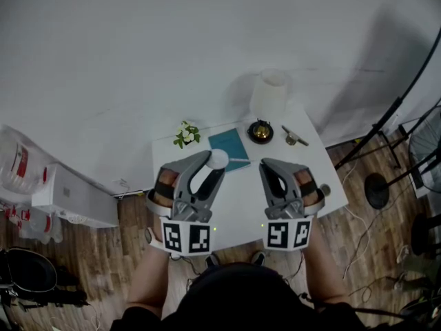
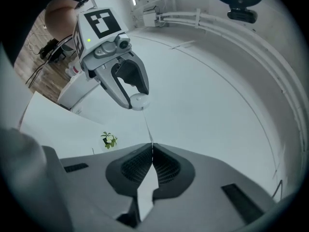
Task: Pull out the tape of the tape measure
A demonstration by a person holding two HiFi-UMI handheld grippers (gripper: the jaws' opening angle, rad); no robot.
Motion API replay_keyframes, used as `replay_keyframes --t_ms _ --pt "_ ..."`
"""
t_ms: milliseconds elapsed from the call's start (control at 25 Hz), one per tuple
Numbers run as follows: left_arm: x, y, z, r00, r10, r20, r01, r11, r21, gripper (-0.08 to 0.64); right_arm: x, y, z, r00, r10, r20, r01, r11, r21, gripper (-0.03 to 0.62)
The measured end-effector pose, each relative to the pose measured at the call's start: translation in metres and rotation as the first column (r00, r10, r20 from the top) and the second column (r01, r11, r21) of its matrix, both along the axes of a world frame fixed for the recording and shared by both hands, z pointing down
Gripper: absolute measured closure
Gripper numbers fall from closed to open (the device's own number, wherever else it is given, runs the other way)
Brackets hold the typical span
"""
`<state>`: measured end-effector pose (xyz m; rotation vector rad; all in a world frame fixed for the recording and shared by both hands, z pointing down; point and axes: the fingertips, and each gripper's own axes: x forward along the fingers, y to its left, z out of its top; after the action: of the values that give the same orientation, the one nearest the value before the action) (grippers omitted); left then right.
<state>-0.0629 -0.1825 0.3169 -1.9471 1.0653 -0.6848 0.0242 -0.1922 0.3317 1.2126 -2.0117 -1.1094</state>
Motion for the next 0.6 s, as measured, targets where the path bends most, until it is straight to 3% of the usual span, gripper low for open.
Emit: replay_keyframes --t_ms 600 --pt "-0.027 0.000 -0.011 0.997 -0.032 -0.077 0.031 0.999 -0.015 0.347 0.039 -0.003 -0.010 0.993 0.105 0.046 -0.106 0.994 0.003 0.584"
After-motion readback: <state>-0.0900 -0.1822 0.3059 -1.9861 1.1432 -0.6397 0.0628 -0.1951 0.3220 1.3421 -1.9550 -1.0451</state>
